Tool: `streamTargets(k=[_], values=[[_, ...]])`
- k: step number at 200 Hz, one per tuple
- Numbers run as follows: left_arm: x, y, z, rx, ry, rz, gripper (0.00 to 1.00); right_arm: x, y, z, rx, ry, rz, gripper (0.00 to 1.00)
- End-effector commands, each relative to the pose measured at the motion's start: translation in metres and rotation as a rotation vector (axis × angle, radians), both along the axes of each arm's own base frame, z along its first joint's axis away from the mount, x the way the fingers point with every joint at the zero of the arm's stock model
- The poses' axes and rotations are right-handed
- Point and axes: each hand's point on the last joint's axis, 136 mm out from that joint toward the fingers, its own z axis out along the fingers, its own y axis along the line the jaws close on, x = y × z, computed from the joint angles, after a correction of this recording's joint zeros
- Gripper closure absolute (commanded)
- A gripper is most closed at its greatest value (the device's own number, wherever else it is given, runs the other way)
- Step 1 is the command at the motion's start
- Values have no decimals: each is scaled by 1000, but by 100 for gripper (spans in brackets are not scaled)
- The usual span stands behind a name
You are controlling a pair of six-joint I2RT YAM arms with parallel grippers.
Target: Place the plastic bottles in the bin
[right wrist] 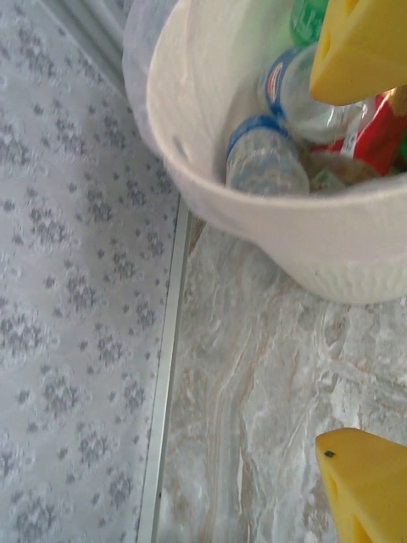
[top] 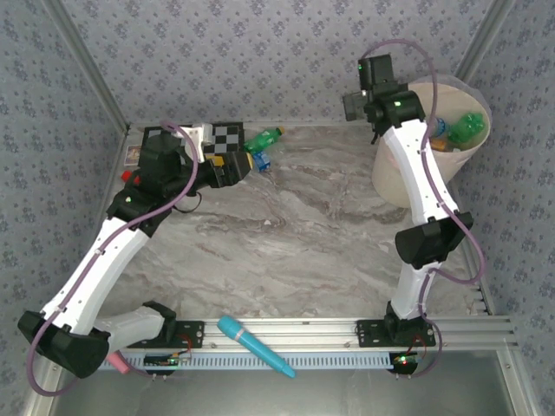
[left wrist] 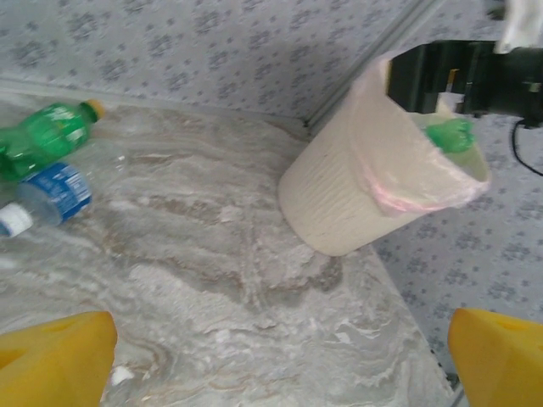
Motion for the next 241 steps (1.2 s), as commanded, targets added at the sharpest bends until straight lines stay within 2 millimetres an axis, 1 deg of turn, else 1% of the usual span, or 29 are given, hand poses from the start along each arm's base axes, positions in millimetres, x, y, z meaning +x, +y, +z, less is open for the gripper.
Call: streamTargets(k=[1,22,41,81,103,108,110,113,137,156,181,200,222,241], values=[[8,18,2,37,8,83,0,10,26,-17,17,4,21,0],[15,34,-4,50,38,152,0,12,50,-33,62,27,51,0],[20,48,-10,67,67,212,0,14,70,-48,63,51,82,0],[24,73,-22,107,128,331,0,21,97,-84,103,108,111,0],[22,88,-33,152,173,402,0,25,110,-105,133,137,121,0],[23,91,-33,153,173,418,0,24,114,-112,155,158,131,0],[21,93,-37,166,191,424,0,23,117,-114,165,166,139,0],[20,95,-39,174,200,433,0,23,120,-118,179,176,148,1],[15,108,-47,203,238,488,0,31,132,-140,234,212,159,0],[11,114,-50,216,264,509,0,35,148,-158,273,246,193,0],[5,116,-51,212,274,514,0,39,170,-184,348,292,224,6],[1,117,-49,200,267,516,0,43,184,-202,399,319,219,7],[-2,118,-49,195,263,515,0,49,201,-218,514,345,193,8],[-3,117,-49,193,266,509,0,54,217,-227,611,344,168,9]])
